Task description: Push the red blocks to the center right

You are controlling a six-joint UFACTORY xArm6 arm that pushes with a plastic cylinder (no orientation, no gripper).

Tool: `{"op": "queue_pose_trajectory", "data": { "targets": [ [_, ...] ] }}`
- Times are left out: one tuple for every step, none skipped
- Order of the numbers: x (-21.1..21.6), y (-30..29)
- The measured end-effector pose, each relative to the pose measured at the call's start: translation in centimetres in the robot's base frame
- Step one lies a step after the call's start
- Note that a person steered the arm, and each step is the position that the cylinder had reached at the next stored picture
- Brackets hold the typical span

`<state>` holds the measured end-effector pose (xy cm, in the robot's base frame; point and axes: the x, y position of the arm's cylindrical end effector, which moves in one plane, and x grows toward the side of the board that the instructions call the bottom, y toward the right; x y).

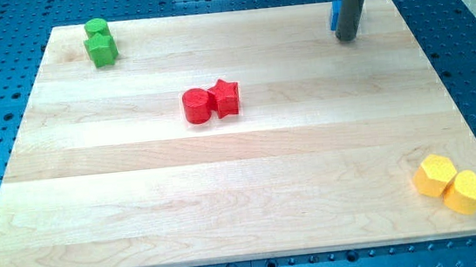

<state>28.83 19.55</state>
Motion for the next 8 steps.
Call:
{"op": "queue_pose_trajectory", "data": {
  "targets": [
    [0.5, 0.0],
    [0.5, -0.3],
    [0.5, -0.7],
    [0.6, -1.5],
    [0.9, -1.6],
    [0.9, -1.7],
    [1.2, -2.5],
    [5.1, -4.7]
  ]
}}
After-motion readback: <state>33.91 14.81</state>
